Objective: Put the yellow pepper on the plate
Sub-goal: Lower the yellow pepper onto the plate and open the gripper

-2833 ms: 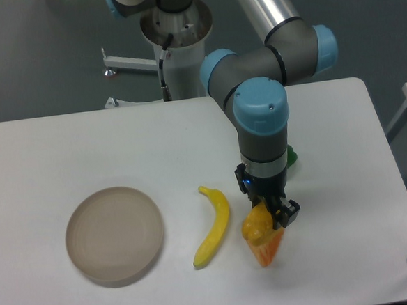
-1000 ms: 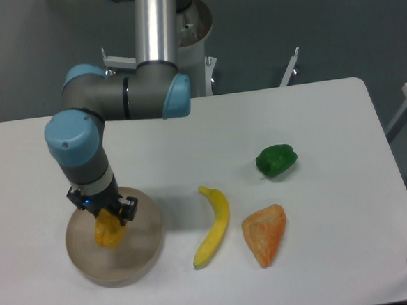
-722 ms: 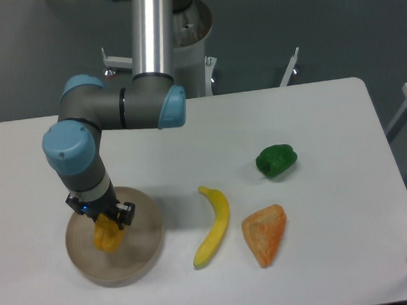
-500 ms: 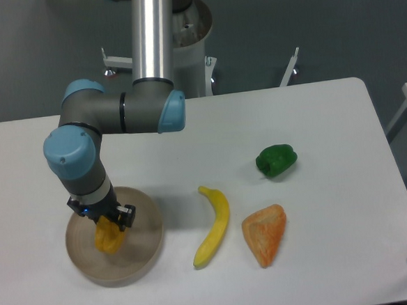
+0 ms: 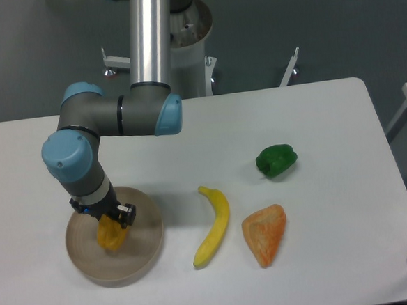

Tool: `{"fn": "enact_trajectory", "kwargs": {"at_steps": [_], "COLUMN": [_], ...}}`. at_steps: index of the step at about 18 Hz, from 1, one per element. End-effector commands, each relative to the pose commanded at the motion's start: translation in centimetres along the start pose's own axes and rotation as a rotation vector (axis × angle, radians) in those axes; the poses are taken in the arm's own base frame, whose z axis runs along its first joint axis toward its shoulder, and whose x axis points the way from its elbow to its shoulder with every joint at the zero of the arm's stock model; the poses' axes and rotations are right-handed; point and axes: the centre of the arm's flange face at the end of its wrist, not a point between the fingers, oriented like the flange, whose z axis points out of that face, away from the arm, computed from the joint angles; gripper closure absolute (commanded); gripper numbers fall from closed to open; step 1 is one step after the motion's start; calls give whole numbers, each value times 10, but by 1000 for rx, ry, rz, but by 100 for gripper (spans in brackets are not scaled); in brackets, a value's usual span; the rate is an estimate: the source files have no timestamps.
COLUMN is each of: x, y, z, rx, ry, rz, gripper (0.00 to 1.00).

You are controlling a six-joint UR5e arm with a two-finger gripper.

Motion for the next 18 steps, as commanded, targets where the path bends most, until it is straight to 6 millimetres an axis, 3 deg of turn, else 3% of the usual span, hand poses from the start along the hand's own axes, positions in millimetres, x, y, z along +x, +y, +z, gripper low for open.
{"fn": "enact_trajectory", "kwargs": {"at_steps": [6,9,11,15,18], "x": [0,0,0,-2,-6], "y": [-2,-2,-1,-1,-1], "z": [3,4,-1,-11,-35], "rx": [0,-1,3,18,54], "ry": [0,0,-1,-4,-17], "rz": [6,11,11,8,21], "gripper": [45,32,6,0,0]}}
